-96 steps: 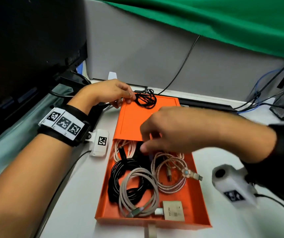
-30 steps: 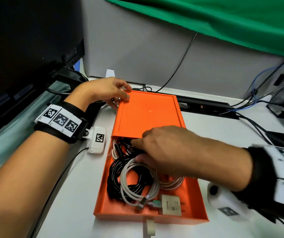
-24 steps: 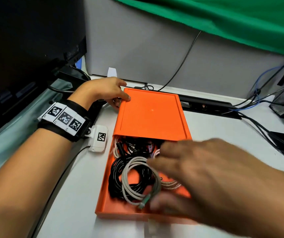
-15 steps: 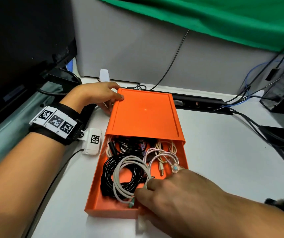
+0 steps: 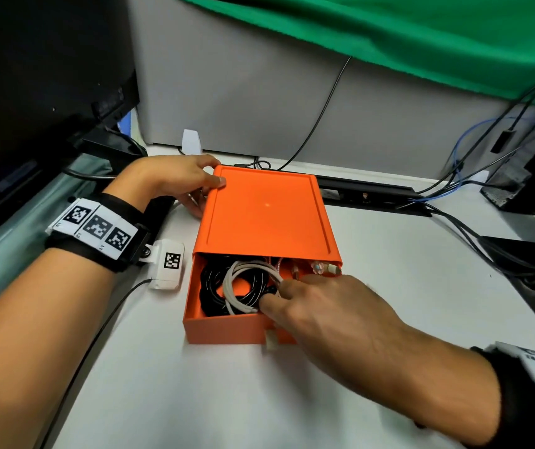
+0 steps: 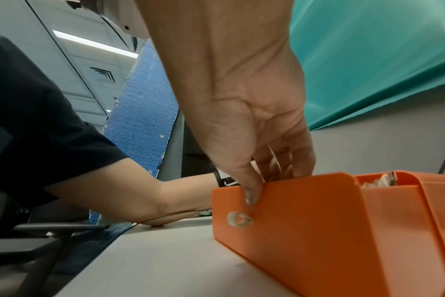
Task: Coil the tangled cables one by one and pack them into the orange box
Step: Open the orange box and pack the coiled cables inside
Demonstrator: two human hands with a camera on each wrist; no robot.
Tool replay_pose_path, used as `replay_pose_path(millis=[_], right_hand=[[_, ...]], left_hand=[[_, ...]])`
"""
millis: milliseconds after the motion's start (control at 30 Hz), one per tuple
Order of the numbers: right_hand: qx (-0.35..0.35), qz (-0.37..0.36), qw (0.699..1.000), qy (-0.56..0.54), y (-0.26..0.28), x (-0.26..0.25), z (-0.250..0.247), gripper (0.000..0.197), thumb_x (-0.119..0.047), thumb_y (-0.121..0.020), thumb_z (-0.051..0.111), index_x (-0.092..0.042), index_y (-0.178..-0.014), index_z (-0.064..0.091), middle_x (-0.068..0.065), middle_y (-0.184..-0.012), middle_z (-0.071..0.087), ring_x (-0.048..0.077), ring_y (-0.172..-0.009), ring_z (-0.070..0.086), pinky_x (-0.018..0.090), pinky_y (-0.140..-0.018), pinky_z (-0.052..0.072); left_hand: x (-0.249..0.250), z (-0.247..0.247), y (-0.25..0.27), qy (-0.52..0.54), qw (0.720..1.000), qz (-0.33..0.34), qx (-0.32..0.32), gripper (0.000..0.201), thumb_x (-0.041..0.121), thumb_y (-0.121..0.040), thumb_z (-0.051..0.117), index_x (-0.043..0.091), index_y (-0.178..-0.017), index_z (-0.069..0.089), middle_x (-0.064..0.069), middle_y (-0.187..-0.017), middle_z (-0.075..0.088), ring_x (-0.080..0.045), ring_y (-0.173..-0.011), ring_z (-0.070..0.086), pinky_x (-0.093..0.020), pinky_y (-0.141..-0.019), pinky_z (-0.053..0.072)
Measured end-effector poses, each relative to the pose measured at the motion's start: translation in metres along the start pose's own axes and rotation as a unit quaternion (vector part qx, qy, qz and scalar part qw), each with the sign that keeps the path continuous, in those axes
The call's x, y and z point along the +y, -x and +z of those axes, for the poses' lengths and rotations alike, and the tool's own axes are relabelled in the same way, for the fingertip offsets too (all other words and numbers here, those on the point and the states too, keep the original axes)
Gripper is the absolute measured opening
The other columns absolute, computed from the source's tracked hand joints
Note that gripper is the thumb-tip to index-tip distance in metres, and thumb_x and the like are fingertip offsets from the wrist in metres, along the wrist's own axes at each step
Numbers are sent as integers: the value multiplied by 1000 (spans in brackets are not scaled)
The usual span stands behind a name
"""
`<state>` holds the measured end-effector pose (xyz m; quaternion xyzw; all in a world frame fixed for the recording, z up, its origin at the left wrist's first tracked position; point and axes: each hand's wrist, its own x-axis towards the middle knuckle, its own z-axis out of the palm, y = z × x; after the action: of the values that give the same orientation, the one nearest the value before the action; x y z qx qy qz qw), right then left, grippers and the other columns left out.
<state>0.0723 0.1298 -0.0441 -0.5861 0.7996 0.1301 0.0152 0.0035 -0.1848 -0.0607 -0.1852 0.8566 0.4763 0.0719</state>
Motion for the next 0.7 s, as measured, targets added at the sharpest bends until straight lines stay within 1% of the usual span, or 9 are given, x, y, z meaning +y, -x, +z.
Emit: replay_pose_path(millis=[100, 200, 267, 300, 367, 433, 567, 633, 700], right_hand=[[28, 27, 999, 26, -2, 6, -2, 34, -1, -86, 54, -21, -114, 60, 3, -96, 64, 31, -86, 64, 35, -59, 36], [38, 63, 997, 31, -10, 12, 0, 34, -3, -94, 45, -21, -122, 54, 4, -107, 60, 32, -98, 59, 36, -65, 34], [52, 80, 994, 46, -19, 13, 2, 32, -3, -94, 47, -19, -121, 52, 5, -107, 59, 32, -97, 57, 37, -63, 36], [63, 88, 993, 48, -23, 14, 4, 29, -4, -91, 53, -17, -117, 55, 6, -103, 59, 32, -93, 58, 36, -59, 35], [110, 108, 986, 59, -30, 17, 10, 23, -6, -76, 74, -15, -95, 63, 6, -84, 60, 29, -74, 59, 33, -48, 28], [161, 119, 978, 52, -35, 24, 19, 28, -12, -65, 85, -16, -83, 64, 4, -75, 58, 27, -65, 57, 30, -45, 25], [189, 132, 973, 14, -43, 36, 25, 34, -32, -78, 81, -16, -99, 60, 7, -94, 58, 29, -80, 56, 34, -56, 30], [144, 156, 977, -11, -48, 40, 20, 39, -41, -90, 68, -18, -117, 50, 6, -112, 53, 29, -97, 55, 35, -61, 33], [86, 172, 980, -45, -49, 47, 17, 46, -50, -95, 57, -22, -128, 41, 4, -124, 47, 28, -112, 51, 37, -70, 40]], left_hand=[[0, 0, 0, 2, 1000, -5, -9, 38, 25, -104, 55, 22, -140, 44, -29, -119, 64, -27, -79, 71, -36, -62, 62], [-1, 0, -1, 5, 1000, -9, -9, 37, 25, -104, 55, 22, -140, 44, -29, -119, 64, -28, -80, 72, -37, -63, 63], [-1, 0, -2, 4, 1000, -11, -9, 38, 25, -104, 55, 22, -140, 44, -28, -119, 64, -30, -83, 72, -38, -64, 63], [-1, 0, -2, 2, 1000, -11, -11, 39, 25, -104, 55, 23, -140, 43, -28, -119, 64, -30, -84, 72, -39, -66, 63], [-1, -1, -3, -1, 1000, -12, -14, 40, 26, -104, 55, 23, -142, 42, -27, -119, 64, -31, -85, 72, -42, -69, 64], [-2, -2, -3, -3, 1000, -14, -15, 40, 27, -104, 55, 24, -142, 42, -27, -119, 65, -31, -84, 73, -43, -70, 64], [-3, -2, -5, -7, 1000, -17, -16, 39, 28, -104, 56, 25, -141, 43, -26, -118, 65, -31, -84, 73, -42, -68, 63], [-3, -2, -5, -4, 1000, -20, -14, 39, 28, -104, 56, 26, -141, 44, -26, -118, 64, -33, -87, 73, -44, -68, 63], [-4, -2, -4, -2, 1000, -22, -11, 39, 29, -103, 57, 27, -140, 46, -25, -119, 65, -36, -94, 72, -48, -71, 63]])
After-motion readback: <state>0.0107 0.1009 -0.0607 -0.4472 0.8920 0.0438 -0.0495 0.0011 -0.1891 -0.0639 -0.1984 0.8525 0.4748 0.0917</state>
